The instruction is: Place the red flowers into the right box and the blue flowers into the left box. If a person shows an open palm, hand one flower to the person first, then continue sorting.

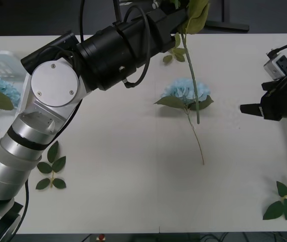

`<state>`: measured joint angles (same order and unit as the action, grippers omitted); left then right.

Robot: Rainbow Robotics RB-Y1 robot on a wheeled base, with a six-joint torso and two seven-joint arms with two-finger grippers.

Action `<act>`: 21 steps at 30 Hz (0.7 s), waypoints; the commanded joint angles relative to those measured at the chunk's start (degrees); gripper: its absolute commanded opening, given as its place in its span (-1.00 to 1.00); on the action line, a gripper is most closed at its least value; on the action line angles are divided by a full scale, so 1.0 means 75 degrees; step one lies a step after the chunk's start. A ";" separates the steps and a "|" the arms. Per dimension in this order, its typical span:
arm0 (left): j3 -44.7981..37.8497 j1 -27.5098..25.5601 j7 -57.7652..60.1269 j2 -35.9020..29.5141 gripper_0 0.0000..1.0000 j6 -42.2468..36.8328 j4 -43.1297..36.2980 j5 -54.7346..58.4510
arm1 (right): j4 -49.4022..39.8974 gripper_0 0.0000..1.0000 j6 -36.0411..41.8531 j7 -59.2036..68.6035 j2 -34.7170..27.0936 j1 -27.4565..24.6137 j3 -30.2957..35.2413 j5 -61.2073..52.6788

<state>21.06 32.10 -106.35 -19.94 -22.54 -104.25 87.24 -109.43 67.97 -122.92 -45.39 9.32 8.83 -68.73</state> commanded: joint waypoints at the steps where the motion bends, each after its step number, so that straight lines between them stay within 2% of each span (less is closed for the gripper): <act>1: 0.0005 -0.0072 -0.0398 0.0198 -1.00 0.0157 -0.0245 -0.0065 | 0.0341 1.00 -0.0285 0.0100 -0.0276 -0.0001 0.0111 -0.1805; 13: 0.0040 -0.0072 -0.0363 0.0256 -1.00 0.0157 -0.0233 -0.0030 | 0.0645 1.00 -0.0180 -0.0474 -0.0018 -0.0001 0.0064 -0.5918; 21: 0.0075 -0.0072 -0.0339 0.0268 -1.00 0.0157 -0.0233 -0.0030 | 0.0844 1.00 0.0324 -0.1353 0.0181 -0.0001 -0.0194 -0.6246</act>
<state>21.48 32.09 -106.41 -18.39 -21.80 -104.25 87.14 -103.54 70.24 -129.79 -44.75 8.56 8.77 -114.89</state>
